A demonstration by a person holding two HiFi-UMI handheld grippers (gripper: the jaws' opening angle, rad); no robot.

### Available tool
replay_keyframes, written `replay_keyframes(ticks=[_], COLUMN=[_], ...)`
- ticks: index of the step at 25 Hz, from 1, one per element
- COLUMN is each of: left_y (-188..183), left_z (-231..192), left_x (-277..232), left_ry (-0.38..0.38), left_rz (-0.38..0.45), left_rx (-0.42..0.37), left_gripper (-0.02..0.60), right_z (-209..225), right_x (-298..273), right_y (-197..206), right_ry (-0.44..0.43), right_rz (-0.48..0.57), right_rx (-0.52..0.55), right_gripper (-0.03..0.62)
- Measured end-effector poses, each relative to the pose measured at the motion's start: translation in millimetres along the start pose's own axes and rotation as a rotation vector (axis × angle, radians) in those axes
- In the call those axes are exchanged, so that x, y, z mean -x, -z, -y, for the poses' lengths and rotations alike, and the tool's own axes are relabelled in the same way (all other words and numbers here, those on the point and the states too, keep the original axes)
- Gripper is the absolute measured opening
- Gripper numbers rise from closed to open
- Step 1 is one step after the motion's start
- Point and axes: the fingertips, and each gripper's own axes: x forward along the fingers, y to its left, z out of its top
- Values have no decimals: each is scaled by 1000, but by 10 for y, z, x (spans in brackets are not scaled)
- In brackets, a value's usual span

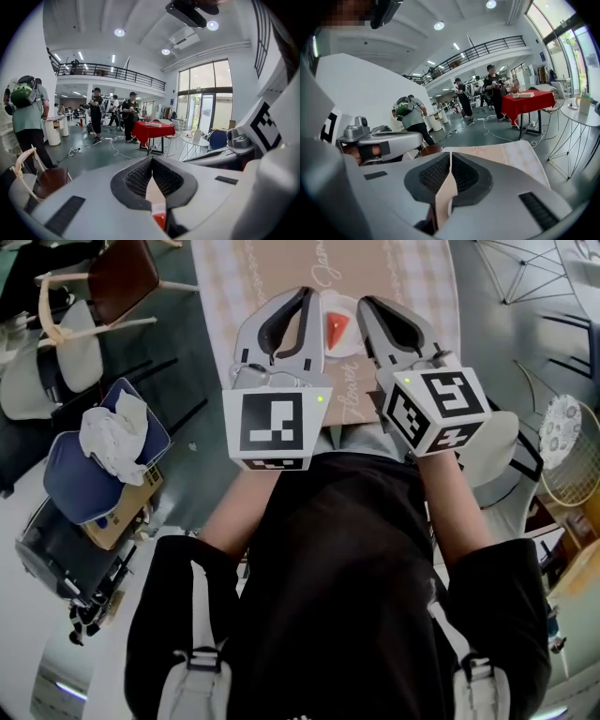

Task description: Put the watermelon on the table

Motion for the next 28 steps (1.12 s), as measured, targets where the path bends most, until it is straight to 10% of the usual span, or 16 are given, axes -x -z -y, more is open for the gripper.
replay_keyframes(ticks=[28], left_y=[-83], left_z=[789], left_x=[916], left_ry=[-29], left_rz=[48], left_rx=[-33], left_gripper=[11], right_z=[-466], right_x=[1006], right_y=[19], right_ry=[13], right_rz=[79], right_rx=[155], right_gripper=[26])
